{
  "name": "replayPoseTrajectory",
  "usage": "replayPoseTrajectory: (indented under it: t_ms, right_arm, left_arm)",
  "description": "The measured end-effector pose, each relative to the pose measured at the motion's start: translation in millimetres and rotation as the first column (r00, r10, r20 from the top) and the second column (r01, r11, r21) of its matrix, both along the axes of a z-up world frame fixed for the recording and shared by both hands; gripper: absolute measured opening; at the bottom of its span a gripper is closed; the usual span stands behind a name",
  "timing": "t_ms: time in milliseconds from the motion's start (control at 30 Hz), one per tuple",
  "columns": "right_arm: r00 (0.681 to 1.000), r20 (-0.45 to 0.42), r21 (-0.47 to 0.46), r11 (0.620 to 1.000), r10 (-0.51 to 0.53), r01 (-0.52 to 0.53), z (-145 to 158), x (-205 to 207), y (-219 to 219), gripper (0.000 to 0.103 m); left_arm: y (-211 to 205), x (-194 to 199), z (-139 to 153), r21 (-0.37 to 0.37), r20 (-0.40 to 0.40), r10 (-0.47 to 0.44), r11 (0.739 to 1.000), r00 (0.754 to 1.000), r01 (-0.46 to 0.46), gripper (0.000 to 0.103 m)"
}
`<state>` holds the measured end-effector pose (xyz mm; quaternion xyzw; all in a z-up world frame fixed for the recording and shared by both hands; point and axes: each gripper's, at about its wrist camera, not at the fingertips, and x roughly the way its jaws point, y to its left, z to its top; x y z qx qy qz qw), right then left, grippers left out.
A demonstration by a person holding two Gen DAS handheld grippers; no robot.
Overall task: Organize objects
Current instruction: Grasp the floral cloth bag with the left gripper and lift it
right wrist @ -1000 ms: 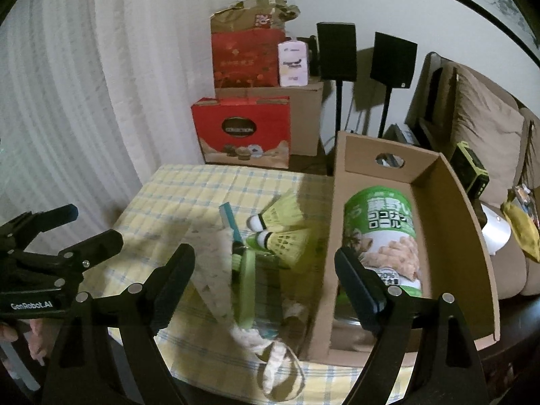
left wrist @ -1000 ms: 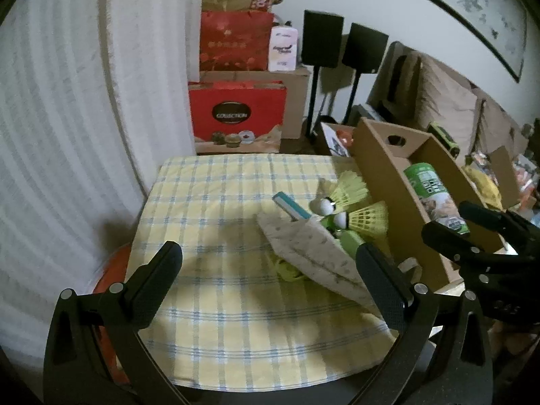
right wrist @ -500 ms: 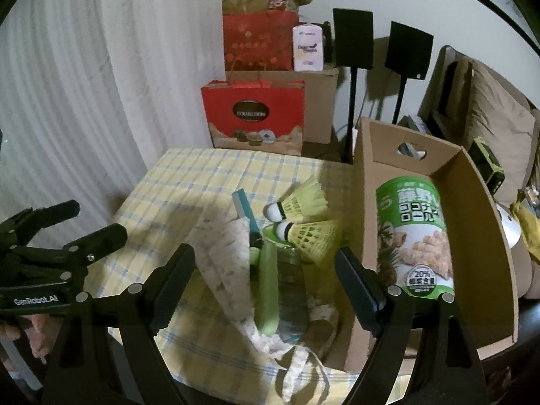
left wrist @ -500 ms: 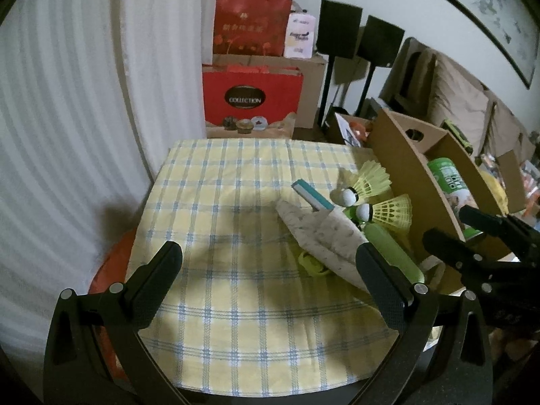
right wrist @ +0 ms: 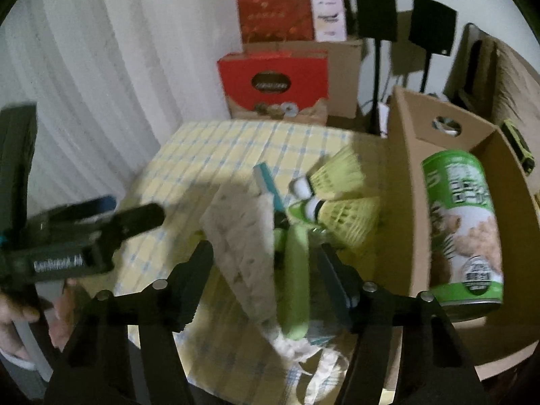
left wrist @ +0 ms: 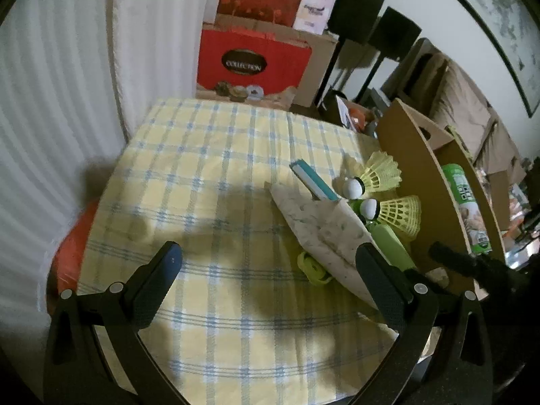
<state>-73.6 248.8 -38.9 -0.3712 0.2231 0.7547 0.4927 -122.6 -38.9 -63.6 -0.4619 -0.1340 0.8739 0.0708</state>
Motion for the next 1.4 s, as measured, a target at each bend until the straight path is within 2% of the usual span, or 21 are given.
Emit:
replayPoseTrajectory:
  t_ms: [200,267,367,533,700,767,867,1000,1033,1133,1400]
  right_arm:
    - [0.999,0.034,-0.022,1.000,-0.002,0.003,-12.7,4.9,-8.3,0.060]
    - [0.999,0.037,-0.022,1.000,0.009,-0.008,-13.6,7.6,-13.0,0.056]
    - [0.999,0.029,-0.025,0.999,0.024,-0.023,-11.7,11.6,-20.9,0.053]
    - [0.999,0.009,-0.021,0.999,0.032,-0.032,-3.2,19.1,-36.3,0.053]
    - [1.000,-0.005,0.001,1.000,0.028,-0.028,8.3,28.2,-48.9,0.054]
    - [1.000,-0.013,0.009,1.000,0.014,-0.014,13.3,33.5,-50.3,0.054]
    - [1.000,-0.026,0.023,1.000,-0.002,0.002,20.8,40.3,-51.1,0.054]
    - [0.999,-0.043,0.036,0.999,-0.021,0.022,28.1,48.0,-52.2,0.054]
    - [0.999,-0.047,0.036,0.999,-0.024,0.026,29.1,49.0,-52.0,0.054]
    - [0.998,-0.052,0.040,0.999,-0.032,0.034,31.5,51.0,-50.4,0.054]
    - [0.997,-0.063,0.044,0.998,-0.044,0.047,35.1,49.6,-44.2,0.054]
  left_arm:
    - [16.9,-9.9,-11.5,0.058,0.037,-0.047,0.997,0.998,0.044,0.103]
    - [24.2,-12.4,-14.3,0.093,0.053,-0.068,0.994,0.996,0.063,0.102]
    - [36.5,-14.6,-18.4,0.125,0.075,-0.096,0.988,0.993,0.086,0.098]
    - [56.3,-15.9,-27.8,0.136,0.108,-0.125,0.985,0.986,0.110,0.092]
    - [66.0,-17.5,-41.6,0.193,0.153,-0.137,0.975,0.979,0.107,0.091]
    - [68.6,-19.1,-46.8,0.219,0.167,-0.141,0.970,0.976,0.103,0.084]
    - [70.6,-22.5,-55.0,0.267,0.196,-0.148,0.959,0.969,0.093,0.065]
    - [67.3,-24.5,-61.4,0.359,0.213,-0.171,0.930,0.962,0.085,0.021]
    - [65.8,-24.3,-61.3,0.366,0.211,-0.171,0.927,0.962,0.084,0.017]
    - [60.2,-21.6,-56.6,0.372,0.193,-0.173,0.924,0.966,0.091,0.008]
    - [36.1,-6.9,-20.8,0.370,0.112,-0.170,0.921,0.979,0.117,0.005]
